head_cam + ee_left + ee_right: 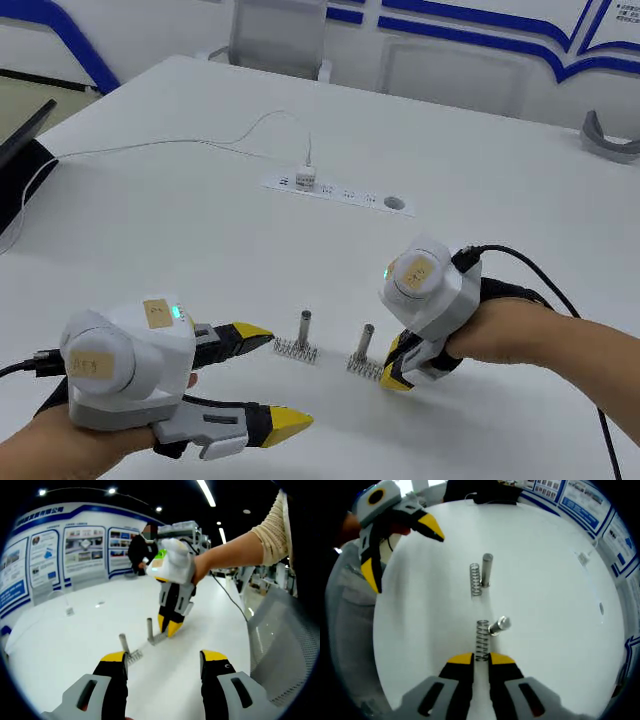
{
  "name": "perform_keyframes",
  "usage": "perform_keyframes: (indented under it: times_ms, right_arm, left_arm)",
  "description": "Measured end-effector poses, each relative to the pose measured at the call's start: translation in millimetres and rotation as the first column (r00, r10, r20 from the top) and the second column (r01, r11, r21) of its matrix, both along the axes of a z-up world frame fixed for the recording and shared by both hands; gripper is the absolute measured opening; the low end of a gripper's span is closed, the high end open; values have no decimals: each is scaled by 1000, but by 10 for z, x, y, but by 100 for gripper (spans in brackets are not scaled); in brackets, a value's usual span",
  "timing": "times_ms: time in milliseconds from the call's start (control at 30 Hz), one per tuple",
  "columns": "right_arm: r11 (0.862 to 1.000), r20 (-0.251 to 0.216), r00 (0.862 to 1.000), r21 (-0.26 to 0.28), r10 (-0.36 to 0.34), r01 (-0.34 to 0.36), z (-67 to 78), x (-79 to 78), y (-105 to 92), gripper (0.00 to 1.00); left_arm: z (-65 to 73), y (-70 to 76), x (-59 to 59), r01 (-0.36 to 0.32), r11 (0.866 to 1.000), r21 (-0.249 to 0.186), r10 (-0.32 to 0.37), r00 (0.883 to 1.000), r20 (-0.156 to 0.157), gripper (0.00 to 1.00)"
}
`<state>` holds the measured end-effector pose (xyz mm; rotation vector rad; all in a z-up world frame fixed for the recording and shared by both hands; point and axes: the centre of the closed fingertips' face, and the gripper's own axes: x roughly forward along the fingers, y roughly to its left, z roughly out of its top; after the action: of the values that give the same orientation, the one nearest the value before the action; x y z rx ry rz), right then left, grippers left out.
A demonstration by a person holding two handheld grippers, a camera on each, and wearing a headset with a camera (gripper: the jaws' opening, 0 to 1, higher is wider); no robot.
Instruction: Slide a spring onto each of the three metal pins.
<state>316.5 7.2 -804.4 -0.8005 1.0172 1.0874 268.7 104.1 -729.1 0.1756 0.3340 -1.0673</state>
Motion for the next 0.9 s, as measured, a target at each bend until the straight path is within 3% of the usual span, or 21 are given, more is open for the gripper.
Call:
perform_keyframes:
  times_ms: [400, 667, 900]
  right_arm:
    - [1000, -4, 1000, -2, 9, -9, -15, -40, -9, 12]
    - [999, 0, 999, 4, 41, -41, 95, -146, 4, 12]
    - [996, 2, 997, 25, 83, -83, 281, -263, 40, 12]
  left_arm:
    - [-9, -25, -16, 5, 1000, 5, -5, 1000, -1, 59]
    - [-28, -101, -26, 27, 1000, 15, -27, 1000, 0, 57]
    - [-34, -216, -25, 60, 998, 19, -60, 998, 3, 56]
